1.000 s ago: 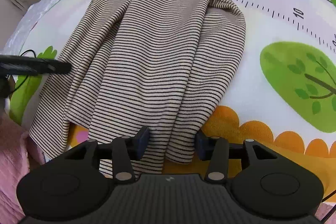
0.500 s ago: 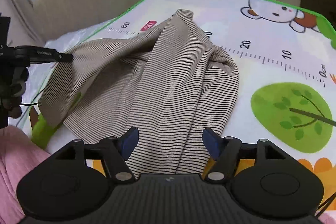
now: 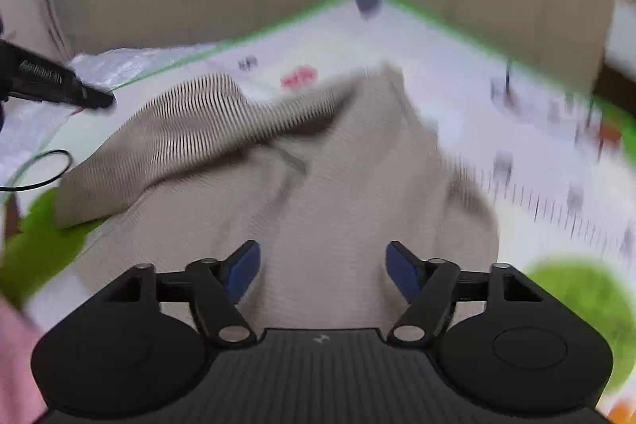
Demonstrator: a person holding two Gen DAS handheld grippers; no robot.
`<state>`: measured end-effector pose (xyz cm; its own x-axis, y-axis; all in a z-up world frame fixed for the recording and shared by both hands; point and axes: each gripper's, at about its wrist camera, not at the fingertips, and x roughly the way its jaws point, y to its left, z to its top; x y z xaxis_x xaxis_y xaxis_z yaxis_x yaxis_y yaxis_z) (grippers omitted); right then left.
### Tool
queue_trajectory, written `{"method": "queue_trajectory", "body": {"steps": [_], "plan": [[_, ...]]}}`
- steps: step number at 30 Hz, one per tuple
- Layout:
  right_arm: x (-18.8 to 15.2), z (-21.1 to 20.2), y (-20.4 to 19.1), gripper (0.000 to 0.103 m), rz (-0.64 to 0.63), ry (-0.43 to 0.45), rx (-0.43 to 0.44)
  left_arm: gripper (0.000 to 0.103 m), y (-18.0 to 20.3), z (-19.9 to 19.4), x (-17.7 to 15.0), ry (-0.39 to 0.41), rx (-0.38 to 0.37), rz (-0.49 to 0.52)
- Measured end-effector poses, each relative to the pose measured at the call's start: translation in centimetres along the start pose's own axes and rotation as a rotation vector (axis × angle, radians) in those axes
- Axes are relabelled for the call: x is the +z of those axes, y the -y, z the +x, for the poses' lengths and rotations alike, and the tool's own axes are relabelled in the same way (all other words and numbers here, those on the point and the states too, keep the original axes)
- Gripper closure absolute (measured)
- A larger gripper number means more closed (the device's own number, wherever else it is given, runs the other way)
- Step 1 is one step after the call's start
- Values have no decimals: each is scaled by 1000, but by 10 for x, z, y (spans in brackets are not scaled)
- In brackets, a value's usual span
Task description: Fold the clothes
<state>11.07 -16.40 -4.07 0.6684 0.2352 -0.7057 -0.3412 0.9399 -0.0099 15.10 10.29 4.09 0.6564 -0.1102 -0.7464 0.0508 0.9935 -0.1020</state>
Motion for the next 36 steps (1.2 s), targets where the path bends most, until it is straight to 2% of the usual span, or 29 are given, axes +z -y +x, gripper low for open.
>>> {"method": "queue_trajectory", "body": {"steps": [3,5,7,8,9,10,11,12,13,14,15,17,19,21,25,26,27,28,29,30,31,33,34,36], "plan": [[10,14,-12,22,-28,45,-51,32,19,4,-9,23,-11,67],[13,31,-14,22,-6,43,-97,25,31,14,-7,54,-14,7],[15,52,-15,22,-4,25,-138,18,40,30,0,95,-27,-120],[16,63,-16,34,-12,9,-152,14,44,38,3,118,-37,-181],[16,71,-16,51,-31,-10,-149,13,47,47,4,156,-61,-226],[16,78,-14,80,-63,-39,-129,13,51,55,4,194,-85,-264],[18,77,-8,88,-69,-43,-123,13,54,63,1,230,-110,-267],[19,75,-2,93,-73,-48,-116,13,58,68,-3,254,-131,-238],[24,70,8,93,-68,-43,-109,13,63,74,-3,252,-150,-168],[29,64,19,94,-73,-29,-136,11,69,79,-2,249,-168,-95],[35,58,31,94,-78,-16,-166,7,72,80,-2,246,-182,-9],[49,56,60,94,-96,14,-296,7,77,83,-2,253,-192,148],[64,54,89,94,-113,44,-425,4,77,86,-2,253,-150,221],[75,59,117,94,-85,65,-533,3,75,94,-1,239,-69,275],[95,70,136,89,20,85,-540,3,70,121,-5,190,56,369],[100,72,140,82,46,91,-541,6,69,126,-5,194,89,378],[104,68,131,78,55,119,-511,21,65,130,-3,199,117,378],[108,64,122,69,65,147,-479,31,60,134,2,198,130,362],[111,61,112,63,68,159,-418,53,54,136,8,197,133,323],[113,58,101,61,71,170,-357,66,45,132,11,210,126,283],[115,60,91,59,77,161,-286,69,37,128,16,234,124,242],[114,67,69,59,77,118,-178,83,21,121,24,295,155,166],[113,71,58,59,76,97,-125,84,12,117,27,321,173,128],[102,82,36,59,26,65,-73,85,-11,111,33,336,203,38]]}}
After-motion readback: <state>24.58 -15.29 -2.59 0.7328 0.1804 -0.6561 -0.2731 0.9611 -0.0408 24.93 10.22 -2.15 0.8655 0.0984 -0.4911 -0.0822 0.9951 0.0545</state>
